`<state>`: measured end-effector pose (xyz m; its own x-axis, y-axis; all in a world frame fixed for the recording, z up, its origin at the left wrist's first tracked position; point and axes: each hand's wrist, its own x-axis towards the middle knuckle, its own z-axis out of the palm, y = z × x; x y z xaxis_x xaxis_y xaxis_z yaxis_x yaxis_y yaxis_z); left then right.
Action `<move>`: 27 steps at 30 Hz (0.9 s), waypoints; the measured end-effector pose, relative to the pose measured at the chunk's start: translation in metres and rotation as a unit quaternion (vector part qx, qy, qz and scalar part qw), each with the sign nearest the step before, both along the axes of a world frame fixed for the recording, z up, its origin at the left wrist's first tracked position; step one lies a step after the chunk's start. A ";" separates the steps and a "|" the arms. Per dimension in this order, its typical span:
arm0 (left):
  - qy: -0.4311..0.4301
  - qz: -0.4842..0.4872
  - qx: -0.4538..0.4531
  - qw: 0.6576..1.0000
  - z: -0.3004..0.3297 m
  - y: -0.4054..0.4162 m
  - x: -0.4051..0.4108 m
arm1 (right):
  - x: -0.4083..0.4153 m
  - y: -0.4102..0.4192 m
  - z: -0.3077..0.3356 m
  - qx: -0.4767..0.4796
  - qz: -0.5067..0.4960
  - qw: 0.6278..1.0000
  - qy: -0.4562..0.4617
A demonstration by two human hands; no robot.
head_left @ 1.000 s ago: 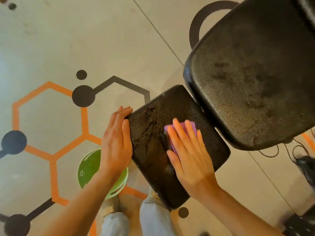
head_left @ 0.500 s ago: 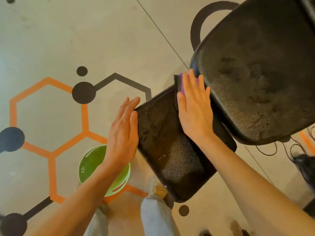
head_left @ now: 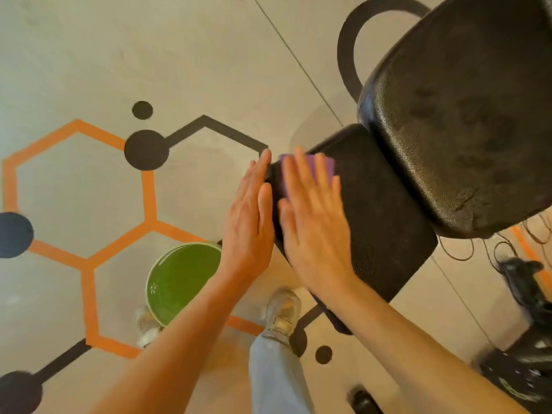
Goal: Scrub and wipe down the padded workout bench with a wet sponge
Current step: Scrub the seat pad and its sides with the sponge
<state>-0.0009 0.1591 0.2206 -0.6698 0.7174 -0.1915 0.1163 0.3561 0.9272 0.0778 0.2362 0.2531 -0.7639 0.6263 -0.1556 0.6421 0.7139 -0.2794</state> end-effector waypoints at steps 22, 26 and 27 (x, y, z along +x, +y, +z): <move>-0.017 -0.037 -0.010 0.999 0.003 -0.002 -0.006 | 0.089 -0.027 0.011 -0.044 0.074 0.996 -0.039; -0.049 -0.016 -0.010 0.999 0.007 0.001 -0.004 | 0.098 -0.033 0.010 -0.026 0.042 0.998 -0.048; -0.057 -0.011 -0.004 0.998 0.006 0.000 -0.003 | 0.070 -0.030 0.006 -0.015 0.031 0.999 -0.037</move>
